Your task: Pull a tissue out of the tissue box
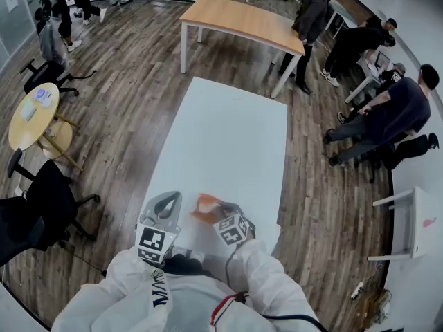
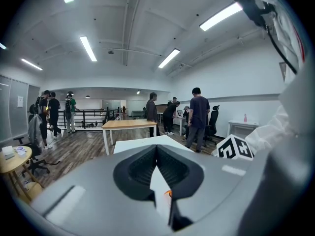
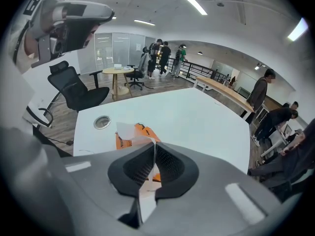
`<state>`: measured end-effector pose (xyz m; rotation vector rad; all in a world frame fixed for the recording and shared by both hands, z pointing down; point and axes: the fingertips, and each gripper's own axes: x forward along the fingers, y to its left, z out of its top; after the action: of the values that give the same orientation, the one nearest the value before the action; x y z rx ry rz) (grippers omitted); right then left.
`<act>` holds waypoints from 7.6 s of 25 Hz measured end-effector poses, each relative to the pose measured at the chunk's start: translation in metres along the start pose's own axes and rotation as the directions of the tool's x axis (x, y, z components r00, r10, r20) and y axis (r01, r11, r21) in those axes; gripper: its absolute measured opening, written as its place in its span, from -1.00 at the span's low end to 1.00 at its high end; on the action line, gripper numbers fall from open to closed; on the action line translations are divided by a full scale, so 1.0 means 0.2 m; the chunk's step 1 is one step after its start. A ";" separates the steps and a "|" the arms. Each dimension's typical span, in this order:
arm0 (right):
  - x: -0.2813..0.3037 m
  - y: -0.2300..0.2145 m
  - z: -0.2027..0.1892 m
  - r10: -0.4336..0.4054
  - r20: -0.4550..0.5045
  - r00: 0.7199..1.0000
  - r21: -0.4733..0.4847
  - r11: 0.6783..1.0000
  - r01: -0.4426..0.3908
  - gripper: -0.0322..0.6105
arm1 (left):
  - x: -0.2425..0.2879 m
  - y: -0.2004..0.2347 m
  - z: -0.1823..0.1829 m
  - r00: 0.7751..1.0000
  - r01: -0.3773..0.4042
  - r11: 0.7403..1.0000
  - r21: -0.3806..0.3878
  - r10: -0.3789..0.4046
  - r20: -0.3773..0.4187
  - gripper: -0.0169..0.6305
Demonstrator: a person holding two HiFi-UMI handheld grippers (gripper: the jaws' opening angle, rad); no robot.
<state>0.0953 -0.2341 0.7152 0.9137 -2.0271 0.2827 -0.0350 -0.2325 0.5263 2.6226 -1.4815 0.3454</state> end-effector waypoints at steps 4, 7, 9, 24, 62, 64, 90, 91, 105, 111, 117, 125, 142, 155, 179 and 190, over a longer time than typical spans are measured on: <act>0.00 0.00 0.01 -0.001 0.002 1.000 0.004 1.000 0.001 -0.89 | 0.01 0.00 -0.03 1.000 0.006 1.000 -0.010 -0.006 -0.016 -0.95; -0.01 0.00 0.01 -0.003 0.004 1.000 0.006 1.000 0.003 -0.89 | 0.01 -0.01 -0.04 1.000 0.012 1.000 -0.012 -0.012 -0.021 -0.95; -0.01 0.00 0.01 -0.003 0.010 1.000 0.008 1.000 0.003 -0.89 | 0.02 -0.02 -0.04 1.000 0.017 1.000 -0.013 -0.017 -0.022 -0.95; -0.08 0.01 0.07 -0.004 0.047 0.999 0.030 1.000 0.003 -0.89 | 0.05 -0.03 -0.03 0.999 0.035 0.999 -0.010 -0.035 -0.025 -0.95; -0.27 -0.03 0.18 -0.037 0.145 0.989 0.088 0.996 0.024 -0.89 | 0.08 -0.04 -0.01 0.998 0.062 0.998 0.000 -0.062 -0.022 -0.95; -0.28 -0.03 0.19 -0.039 0.152 0.988 0.096 0.995 0.025 -0.89 | 0.09 -0.05 0.00 0.998 0.065 0.998 0.002 -0.065 -0.022 -0.95; -0.41 -0.04 0.25 -0.072 0.217 0.974 0.135 0.990 0.043 -0.89 | 0.09 -0.06 0.00 0.996 0.088 0.996 0.011 -0.088 -0.018 -0.95; -0.42 -0.05 0.25 -0.074 0.219 0.973 0.137 0.990 0.044 -0.89 | 0.09 -0.06 0.00 0.996 0.090 0.996 0.012 -0.090 -0.018 -0.95; -0.55 -0.10 0.30 -0.126 0.278 0.952 0.194 0.978 0.073 -0.89 | 0.11 -0.07 0.03 0.995 0.103 0.994 0.031 -0.103 -0.014 -0.95; -0.63 -0.15 0.29 -0.166 0.305 0.938 0.245 0.965 0.091 -0.89 | 0.14 -0.07 0.05 0.993 0.115 0.993 0.038 -0.115 -0.006 -0.95; -0.69 -0.19 0.27 -0.207 0.312 0.927 0.286 0.951 0.116 -0.89 | 0.14 -0.06 0.04 0.992 0.123 0.991 0.044 -0.123 -0.006 -0.95; -0.73 -0.22 0.23 -0.253 0.321 0.913 0.331 0.933 0.142 -0.89 | 0.16 -0.06 0.06 0.992 0.127 0.991 0.051 -0.127 0.000 -0.95; -0.86 -0.28 0.24 -0.340 0.357 0.870 0.406 0.895 0.183 -0.89 | 0.14 -0.04 0.07 0.992 0.127 0.990 0.057 -0.127 0.001 -0.95; -0.90 -0.34 0.22 -0.356 0.376 0.856 0.426 0.886 0.181 -0.89 | 0.15 -0.05 0.08 0.994 0.107 0.993 0.054 -0.108 0.007 -0.95; -0.96 -0.36 0.18 -0.349 0.415 0.840 0.419 0.893 0.164 -0.89 | 0.08 -0.08 0.08 0.999 0.044 0.998 0.054 -0.046 0.026 -0.95; -1.03 -0.27 0.16 -0.413 0.390 0.823 0.466 0.860 0.210 -0.89 | -0.01 -0.07 0.08 0.995 0.094 0.993 0.064 -0.096 0.026 -0.95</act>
<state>0.1858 -0.1859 0.5255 1.7126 -2.2473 0.3180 -0.0221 -0.2269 0.5107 2.7476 -1.3697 0.3513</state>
